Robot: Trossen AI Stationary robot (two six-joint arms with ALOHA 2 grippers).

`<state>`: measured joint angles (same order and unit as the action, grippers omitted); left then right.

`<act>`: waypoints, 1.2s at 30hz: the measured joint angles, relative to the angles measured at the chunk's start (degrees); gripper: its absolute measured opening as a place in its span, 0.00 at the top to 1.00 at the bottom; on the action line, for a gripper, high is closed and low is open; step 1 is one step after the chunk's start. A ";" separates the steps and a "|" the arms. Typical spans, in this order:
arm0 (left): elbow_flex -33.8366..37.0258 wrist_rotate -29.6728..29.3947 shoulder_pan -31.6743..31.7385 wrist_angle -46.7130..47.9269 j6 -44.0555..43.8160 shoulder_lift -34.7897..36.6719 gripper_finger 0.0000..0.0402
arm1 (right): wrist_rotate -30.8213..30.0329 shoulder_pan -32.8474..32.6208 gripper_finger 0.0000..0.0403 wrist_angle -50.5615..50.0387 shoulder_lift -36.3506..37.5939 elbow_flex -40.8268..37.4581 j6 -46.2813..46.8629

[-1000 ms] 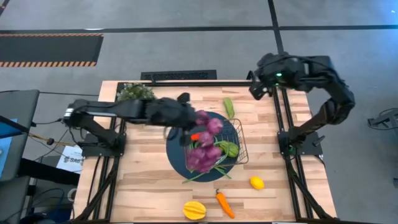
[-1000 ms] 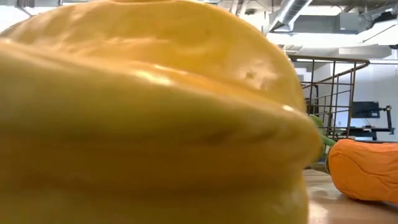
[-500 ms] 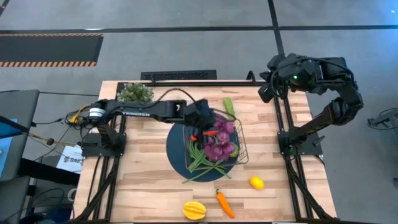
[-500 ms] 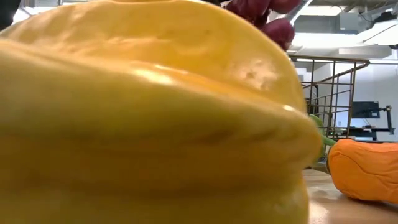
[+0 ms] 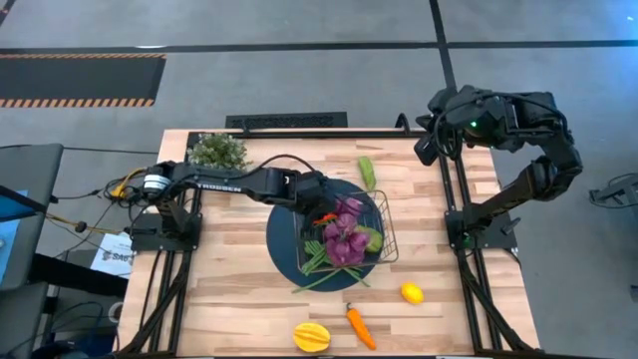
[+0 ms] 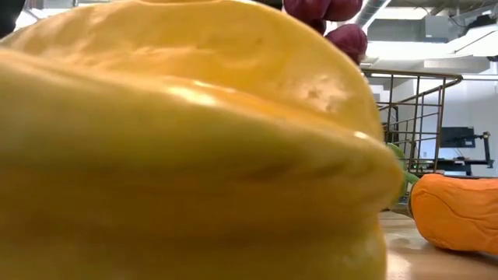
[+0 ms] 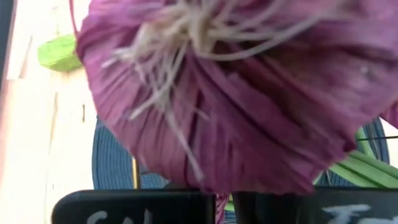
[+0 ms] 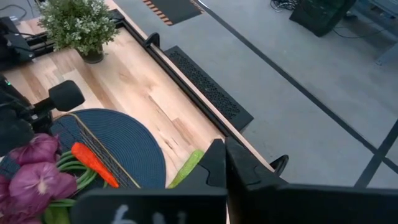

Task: Build produce basket
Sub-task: Put the purple garlic into the gold wire basket

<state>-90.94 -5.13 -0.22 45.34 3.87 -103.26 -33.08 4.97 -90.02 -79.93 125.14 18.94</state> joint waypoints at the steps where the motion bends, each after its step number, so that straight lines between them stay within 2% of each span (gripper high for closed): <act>1: 0.00 0.01 -0.10 -0.01 -0.14 0.00 1.00 | 0.00 0.00 0.99 0.01 -0.01 -0.02 0.00; 29: 0.05 2.43 -0.60 0.22 -0.08 0.02 1.00 | 0.04 0.00 0.98 0.00 -0.01 -0.02 0.02; 36: 0.07 6.28 -0.60 0.24 -0.30 0.04 0.97 | 0.04 0.00 0.98 0.00 -0.01 -0.04 0.02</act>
<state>-90.87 1.15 -0.82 45.58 3.57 -103.22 -33.04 4.97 -90.02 -79.94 125.10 18.96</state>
